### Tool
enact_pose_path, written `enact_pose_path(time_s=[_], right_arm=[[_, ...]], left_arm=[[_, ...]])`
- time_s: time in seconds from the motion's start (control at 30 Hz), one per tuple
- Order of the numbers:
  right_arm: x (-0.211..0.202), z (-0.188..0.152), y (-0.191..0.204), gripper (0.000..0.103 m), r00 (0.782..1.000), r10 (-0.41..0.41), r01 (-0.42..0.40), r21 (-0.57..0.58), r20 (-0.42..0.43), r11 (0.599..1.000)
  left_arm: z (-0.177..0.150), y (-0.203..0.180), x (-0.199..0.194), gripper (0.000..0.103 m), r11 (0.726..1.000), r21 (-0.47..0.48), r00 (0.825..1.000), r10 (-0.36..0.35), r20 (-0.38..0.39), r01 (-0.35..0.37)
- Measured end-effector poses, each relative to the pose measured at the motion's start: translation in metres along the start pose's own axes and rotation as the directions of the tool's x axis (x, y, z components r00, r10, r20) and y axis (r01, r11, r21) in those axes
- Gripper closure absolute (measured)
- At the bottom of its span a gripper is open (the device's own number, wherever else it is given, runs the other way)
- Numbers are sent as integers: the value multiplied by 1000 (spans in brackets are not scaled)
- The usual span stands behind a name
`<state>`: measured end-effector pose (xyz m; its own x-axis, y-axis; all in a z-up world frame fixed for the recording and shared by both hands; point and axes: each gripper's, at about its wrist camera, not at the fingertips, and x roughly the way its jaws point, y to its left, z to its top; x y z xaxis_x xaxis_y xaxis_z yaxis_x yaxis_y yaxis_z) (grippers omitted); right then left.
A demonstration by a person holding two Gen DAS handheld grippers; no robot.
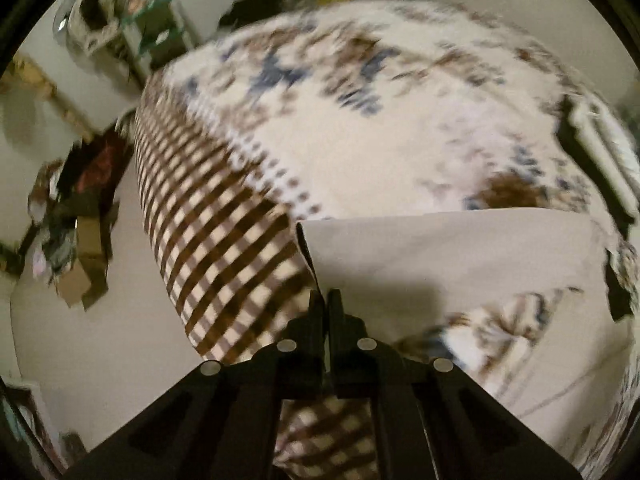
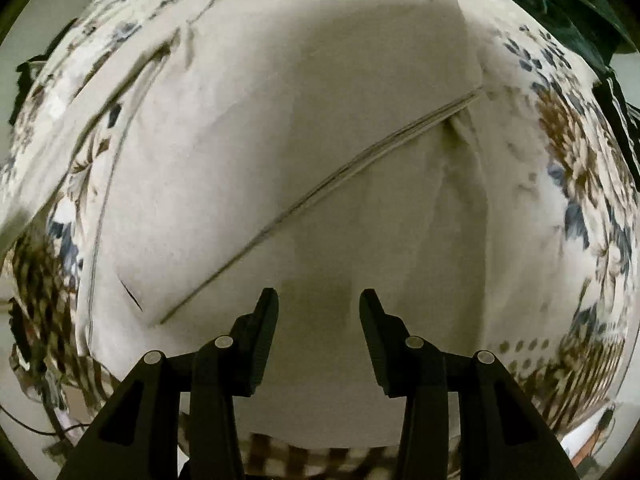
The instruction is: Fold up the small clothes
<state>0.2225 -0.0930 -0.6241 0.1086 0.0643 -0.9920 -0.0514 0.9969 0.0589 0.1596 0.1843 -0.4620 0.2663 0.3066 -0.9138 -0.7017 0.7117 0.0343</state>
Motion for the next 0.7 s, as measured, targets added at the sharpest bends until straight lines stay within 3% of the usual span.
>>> enact_pose_path(time_s=[0.13, 0.23, 0.33, 0.47, 0.6, 0.7], right_arm=[[-10, -7, -54, 59, 1000, 15, -15, 37, 6, 999], [-21, -18, -97, 59, 1000, 6, -6, 76, 10, 997], [-29, -38, -145, 59, 1000, -2, 2, 114, -3, 993], [-29, -54, -182, 59, 999, -13, 17, 165, -29, 986], [-33, -84, -227, 59, 999, -10, 20, 218, -47, 976], [-35, -99, -252, 59, 999, -2, 15, 246, -50, 969]], left_arm=[[-14, -44, -39, 102, 985, 146, 991, -106, 76, 94], [-51, -104, -67, 102, 922, 341, 974, -216, 62, 182], [-112, -167, -78, 102, 809, 516, 953, -301, -46, 281], [-204, -227, -82, 102, 619, 688, 919, -338, -201, 378], [-271, -254, -83, 102, 491, 770, 908, -310, -283, 408], [-298, -263, -78, 102, 446, 801, 912, -274, -303, 400]])
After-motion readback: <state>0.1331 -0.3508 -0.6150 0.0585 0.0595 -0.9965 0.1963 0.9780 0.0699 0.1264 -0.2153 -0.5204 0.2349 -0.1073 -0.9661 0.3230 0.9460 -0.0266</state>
